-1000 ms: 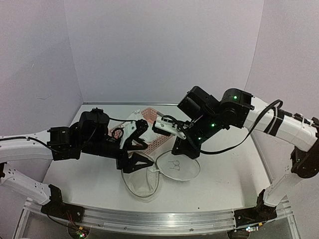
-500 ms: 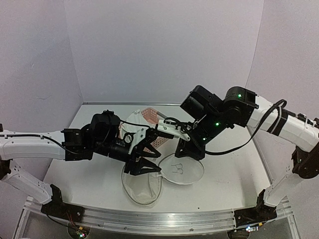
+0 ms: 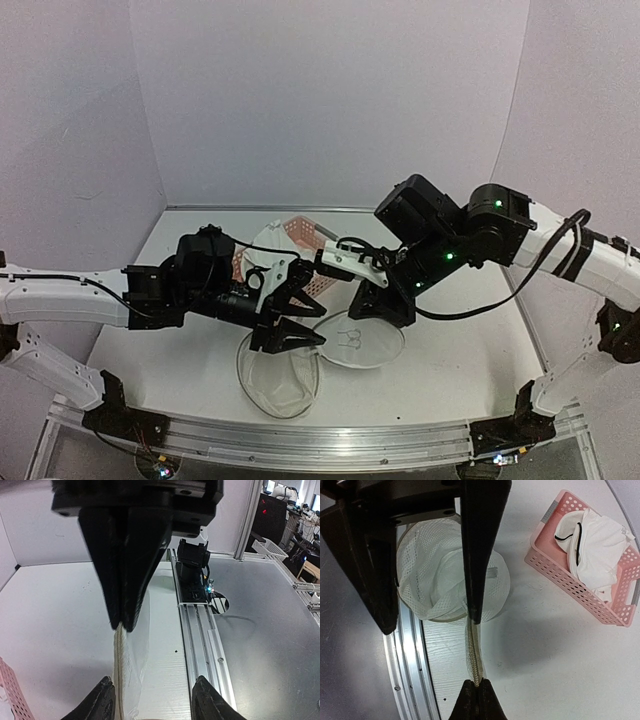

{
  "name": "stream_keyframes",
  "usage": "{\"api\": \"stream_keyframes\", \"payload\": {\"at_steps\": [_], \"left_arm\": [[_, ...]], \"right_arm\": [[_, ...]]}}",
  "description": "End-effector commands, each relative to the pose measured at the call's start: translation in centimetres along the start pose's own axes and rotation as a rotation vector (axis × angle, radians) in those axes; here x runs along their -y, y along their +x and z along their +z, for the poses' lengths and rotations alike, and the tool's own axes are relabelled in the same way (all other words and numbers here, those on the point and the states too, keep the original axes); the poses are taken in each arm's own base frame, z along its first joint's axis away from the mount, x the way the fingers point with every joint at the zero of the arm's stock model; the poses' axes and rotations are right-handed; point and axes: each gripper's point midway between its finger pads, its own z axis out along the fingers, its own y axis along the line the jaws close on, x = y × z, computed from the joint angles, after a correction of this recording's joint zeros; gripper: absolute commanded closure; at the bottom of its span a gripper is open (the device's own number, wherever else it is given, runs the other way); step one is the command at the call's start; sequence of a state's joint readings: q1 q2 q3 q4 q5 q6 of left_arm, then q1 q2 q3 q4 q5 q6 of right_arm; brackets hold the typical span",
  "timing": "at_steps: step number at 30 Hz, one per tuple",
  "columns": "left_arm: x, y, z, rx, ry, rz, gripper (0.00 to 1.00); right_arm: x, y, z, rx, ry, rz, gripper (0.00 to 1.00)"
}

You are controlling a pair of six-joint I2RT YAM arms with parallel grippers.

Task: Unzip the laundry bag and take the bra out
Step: Pass from the right arm to the left

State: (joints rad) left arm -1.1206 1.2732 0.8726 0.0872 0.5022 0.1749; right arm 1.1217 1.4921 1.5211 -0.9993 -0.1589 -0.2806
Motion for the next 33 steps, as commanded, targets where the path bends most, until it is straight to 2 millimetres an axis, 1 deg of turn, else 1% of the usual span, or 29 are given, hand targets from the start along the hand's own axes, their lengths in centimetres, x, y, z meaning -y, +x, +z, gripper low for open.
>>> {"api": "stream_keyframes", "payload": {"at_steps": [1,4,7,10,17,19,22,29,33], "left_arm": [[0.1,-2.3,-1.1,0.096,-0.023,0.012,0.48],[0.0,-2.5,-1.3,0.114,-0.034,0.010,0.48],[-0.1,-2.4,-0.6,0.104,-0.020,0.004,0.49],[-0.3,-2.7,0.0,0.104,-0.006,0.003,0.49],[-0.5,-3.0,1.1,0.097,0.020,-0.001,0.55],[-0.5,-3.0,1.3,0.097,0.027,-0.003,0.60],[-0.5,-3.2,1.5,0.097,0.031,-0.004,0.70],[-0.7,-3.3,1.7,0.097,0.030,-0.004,1.00],[-0.8,-3.3,1.7,0.098,0.021,0.001,1.00]], "right_arm": [[-0.7,-1.7,-2.1,0.136,0.003,-0.039,1.00],[-1.2,-1.7,-2.6,0.170,-0.009,-0.051,1.00],[-1.5,-2.1,-3.2,0.204,-0.020,-0.061,1.00],[-1.7,-2.5,-3.5,0.226,-0.024,-0.071,1.00],[-1.9,-2.8,-3.6,0.254,-0.032,-0.088,1.00],[-1.9,-2.8,-3.4,0.253,-0.032,-0.091,1.00],[-1.8,-2.6,-3.3,0.250,-0.029,-0.088,1.00],[-1.7,-2.7,-3.5,0.260,-0.020,-0.088,1.00],[-1.5,-2.8,-3.7,0.268,-0.006,-0.073,0.97]]}}
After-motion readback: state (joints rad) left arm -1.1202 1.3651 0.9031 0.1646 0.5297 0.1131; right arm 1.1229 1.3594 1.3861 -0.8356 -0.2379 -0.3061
